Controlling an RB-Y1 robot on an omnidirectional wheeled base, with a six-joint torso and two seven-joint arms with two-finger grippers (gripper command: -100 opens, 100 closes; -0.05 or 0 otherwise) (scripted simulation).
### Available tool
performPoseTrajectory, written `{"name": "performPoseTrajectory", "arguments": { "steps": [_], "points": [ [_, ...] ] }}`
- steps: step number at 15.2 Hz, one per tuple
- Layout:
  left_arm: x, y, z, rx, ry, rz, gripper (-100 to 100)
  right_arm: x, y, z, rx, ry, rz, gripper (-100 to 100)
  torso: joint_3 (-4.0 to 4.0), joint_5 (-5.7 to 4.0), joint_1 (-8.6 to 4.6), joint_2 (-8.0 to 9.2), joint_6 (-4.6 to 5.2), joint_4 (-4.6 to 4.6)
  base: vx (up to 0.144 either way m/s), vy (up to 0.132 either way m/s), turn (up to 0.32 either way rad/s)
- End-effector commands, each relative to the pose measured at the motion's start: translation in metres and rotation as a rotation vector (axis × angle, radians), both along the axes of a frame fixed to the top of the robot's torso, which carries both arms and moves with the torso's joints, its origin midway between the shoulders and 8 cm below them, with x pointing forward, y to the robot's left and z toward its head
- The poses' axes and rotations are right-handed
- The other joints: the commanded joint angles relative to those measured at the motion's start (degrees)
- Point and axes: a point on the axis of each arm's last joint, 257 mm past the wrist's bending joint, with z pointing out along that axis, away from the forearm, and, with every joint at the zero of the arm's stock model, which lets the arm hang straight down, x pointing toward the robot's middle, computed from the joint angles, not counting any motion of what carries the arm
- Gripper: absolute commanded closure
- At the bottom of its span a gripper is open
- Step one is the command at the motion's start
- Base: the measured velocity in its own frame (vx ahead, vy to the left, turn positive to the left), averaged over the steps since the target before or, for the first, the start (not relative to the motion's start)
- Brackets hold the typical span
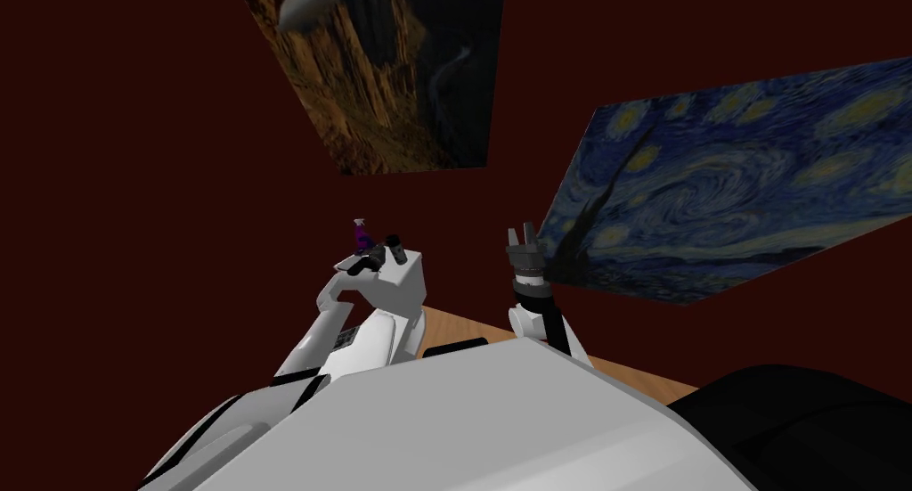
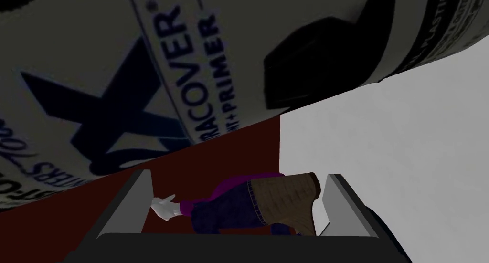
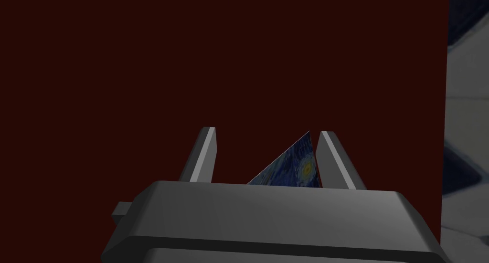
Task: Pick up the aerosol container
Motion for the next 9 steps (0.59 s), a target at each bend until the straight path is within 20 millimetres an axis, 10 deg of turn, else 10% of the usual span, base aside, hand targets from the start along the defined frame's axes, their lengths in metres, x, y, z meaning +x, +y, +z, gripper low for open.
{"name": "performPoseTrajectory", "arguments": {
  "steps": [1,9],
  "points": [
    [0.008,0.015,0.001,-0.005,0.04,0.029,-100,0.0,0.0,0.0,0.0,0.0,0.0,0,0.0,0.0,0.0,0.0,0.0,0.0,0.004,-0.023,-0.017],
    [0.022,0.045,0.0,-0.033,0.161,0.112,-100,0.0,0.0,0.0,0.0,0.0,0.0,0,0.0,0.01,0.01,0.0,-0.01,0.0,0.005,-0.017,-0.011]
  ]
}}
